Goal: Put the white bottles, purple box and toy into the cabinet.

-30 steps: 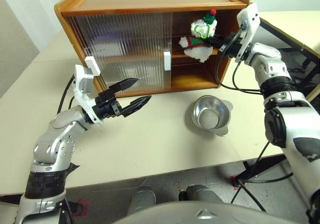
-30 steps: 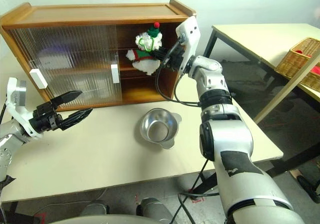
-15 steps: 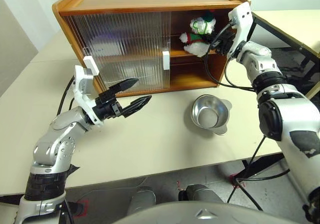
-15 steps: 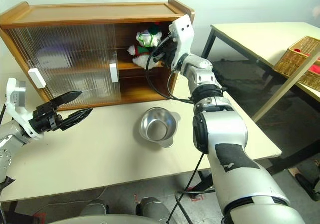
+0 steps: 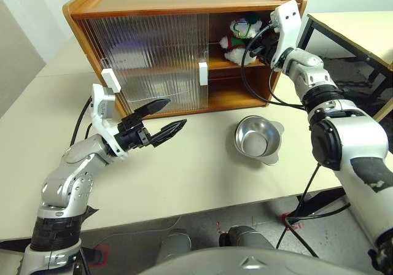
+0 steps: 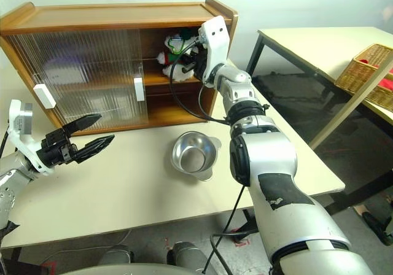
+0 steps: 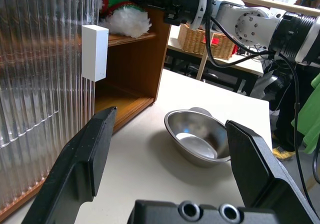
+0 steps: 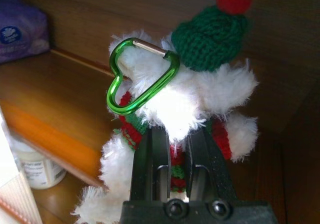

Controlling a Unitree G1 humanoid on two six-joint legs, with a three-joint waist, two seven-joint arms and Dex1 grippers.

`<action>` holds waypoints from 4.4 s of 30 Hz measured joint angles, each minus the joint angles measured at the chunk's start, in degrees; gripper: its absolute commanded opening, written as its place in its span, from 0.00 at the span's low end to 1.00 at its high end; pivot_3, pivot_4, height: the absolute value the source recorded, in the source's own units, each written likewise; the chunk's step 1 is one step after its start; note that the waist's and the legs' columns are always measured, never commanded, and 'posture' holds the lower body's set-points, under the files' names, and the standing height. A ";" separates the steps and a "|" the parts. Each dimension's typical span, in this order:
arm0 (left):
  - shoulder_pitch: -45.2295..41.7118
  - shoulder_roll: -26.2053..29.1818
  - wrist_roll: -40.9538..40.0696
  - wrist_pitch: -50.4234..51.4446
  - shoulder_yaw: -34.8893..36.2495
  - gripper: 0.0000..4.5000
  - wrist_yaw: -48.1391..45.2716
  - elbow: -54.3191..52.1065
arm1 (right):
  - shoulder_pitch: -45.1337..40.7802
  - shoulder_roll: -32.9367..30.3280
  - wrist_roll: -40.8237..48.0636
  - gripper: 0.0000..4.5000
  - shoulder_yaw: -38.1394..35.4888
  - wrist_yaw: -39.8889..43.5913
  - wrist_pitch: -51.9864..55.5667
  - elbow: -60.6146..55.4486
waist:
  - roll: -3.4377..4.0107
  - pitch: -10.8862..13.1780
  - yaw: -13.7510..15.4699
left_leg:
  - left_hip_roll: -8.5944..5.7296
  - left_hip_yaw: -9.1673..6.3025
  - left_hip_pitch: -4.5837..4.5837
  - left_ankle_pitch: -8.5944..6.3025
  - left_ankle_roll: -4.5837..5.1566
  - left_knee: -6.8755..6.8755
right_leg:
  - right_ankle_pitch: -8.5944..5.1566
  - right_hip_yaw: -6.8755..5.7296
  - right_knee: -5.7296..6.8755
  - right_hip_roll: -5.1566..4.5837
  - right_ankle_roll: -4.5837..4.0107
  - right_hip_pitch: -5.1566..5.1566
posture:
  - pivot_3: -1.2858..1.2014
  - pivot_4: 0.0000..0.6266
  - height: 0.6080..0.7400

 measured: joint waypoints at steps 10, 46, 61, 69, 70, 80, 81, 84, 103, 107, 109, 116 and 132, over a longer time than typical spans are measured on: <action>0.12 -0.47 0.01 0.00 0.00 1.00 0.44 -0.61 | -0.50 1.13 -2.30 0.02 -0.78 -3.30 -0.70 0.67 | -0.01 -0.01 0.10 | 0.00 0.11 0.03 0.00 0.00 -0.31 | 0.12 -0.02 0.00 -0.04 0.31 -0.10 | 0.54 0.00 1.00; 0.22 -1.21 0.20 -0.51 -1.33 1.00 -1.04 -0.48 | -0.28 0.63 -3.75 0.99 -3.27 -1.21 -1.26 0.62 | -0.02 -0.01 0.09 | 0.03 0.37 0.04 0.04 0.07 -0.62 | 0.17 -0.05 0.01 -0.07 0.36 -0.28 | 0.53 0.00 1.00; 1.31 -1.22 1.88 -2.20 -1.79 1.00 -3.21 0.49 | 4.63 -1.48 2.93 0.99 -5.85 7.14 5.05 -10.25 | -0.04 -0.02 0.00 | -0.04 0.51 0.05 0.08 0.12 -0.53 | 0.19 -0.11 0.04 -0.06 0.37 -0.19 | 0.52 0.00 1.00; 1.19 -1.18 2.16 -2.14 -1.93 1.00 -3.62 0.96 | 22.61 -4.06 9.05 0.99 -5.28 12.07 17.79 -38.15 | -0.05 -0.04 -0.06 | -0.10 0.49 0.10 0.12 0.19 -0.14 | 0.20 -0.11 0.09 0.11 0.45 0.08 | 0.51 0.00 1.00; 1.14 -1.18 2.15 -2.06 -1.95 1.00 -3.65 0.97 | 25.41 -4.51 10.47 0.99 -5.33 12.39 20.26 -42.98 | -0.05 -0.04 -0.10 | -0.10 0.49 0.11 0.12 0.19 -0.05 | 0.20 -0.10 0.09 0.15 0.48 0.12 | 0.51 0.00 1.00; 0.43 -0.86 1.99 -0.98 -2.18 1.00 -4.02 1.11 | 44.77 -12.30 18.45 0.99 -6.71 13.78 33.38 -62.98 | -0.13 0.07 -0.72 | -0.25 0.43 1.21 0.06 0.09 0.34 | 0.00 0.11 0.00 0.25 0.29 1.46 | 0.51 0.01 1.00; 0.44 -0.85 1.96 -0.88 -2.17 1.00 -4.11 1.12 | 46.87 -13.19 19.48 0.99 -7.25 14.46 34.69 -63.20 | -0.14 0.07 -0.76 | -0.27 0.42 1.19 0.02 0.03 0.32 | 0.00 0.08 -0.01 0.16 0.28 1.45 | 0.50 0.02 1.00; 0.42 -0.79 1.90 -0.55 -2.15 1.00 -4.17 1.12 | 49.29 -12.96 23.77 0.99 -8.61 15.11 40.23 -62.79 | -0.04 0.14 -1.29 | -0.29 0.43 1.09 -0.09 -0.17 0.26 | -0.02 0.08 -0.01 0.06 0.26 1.32 | 0.50 0.02 1.00; 0.58 0.31 1.33 0.66 -1.36 1.00 -3.17 -0.07 | 47.29 -6.94 48.37 0.99 -30.97 -3.12 70.15 -44.18 | 0.03 0.14 0.28 | -0.59 0.43 0.81 -0.57 0.29 -0.07 | -0.92 0.21 0.02 0.04 0.97 0.97 | 0.52 0.03 1.00; 0.79 0.59 1.14 0.74 -1.29 1.00 -3.12 -0.48 | 50.63 -8.98 48.04 0.99 -30.64 -2.46 70.32 -43.07 | 0.02 0.15 0.56 | -0.88 0.40 0.85 -0.67 0.47 -0.07 | -1.06 0.23 0.04 -0.09 1.14 1.06 | 0.52 0.04 1.00; 0.79 0.70 0.98 0.82 -1.29 1.00 -3.11 -0.53 | 51.96 -9.39 48.03 0.99 -30.52 -2.21 70.65 -42.61 | 0.02 0.15 0.55 | -1.05 0.40 0.89 -0.68 0.49 -0.06 | -1.11 0.27 0.04 -0.15 1.19 1.12 | 0.52 0.04 1.00; 0.78 0.81 0.76 0.88 -1.30 1.00 -3.15 -0.54 | 55.51 -9.86 49.02 0.99 -30.31 -1.60 75.29 -44.08 | 0.02 0.17 0.37 | -1.20 0.42 0.92 -0.72 0.50 0.18 | -1.30 0.35 0.04 -0.28 0.98 1.28 | 0.51 0.03 1.00; 0.73 0.81 1.28 0.35 -1.32 1.00 -3.77 -0.16 | 56.60 -8.64 51.78 0.99 -30.30 -1.26 82.34 -46.58 | 0.01 0.16 0.11 | -1.23 0.40 0.92 -0.77 0.58 0.19 | -1.35 0.31 0.03 -0.27 0.98 1.32 | 0.52 0.01 1.00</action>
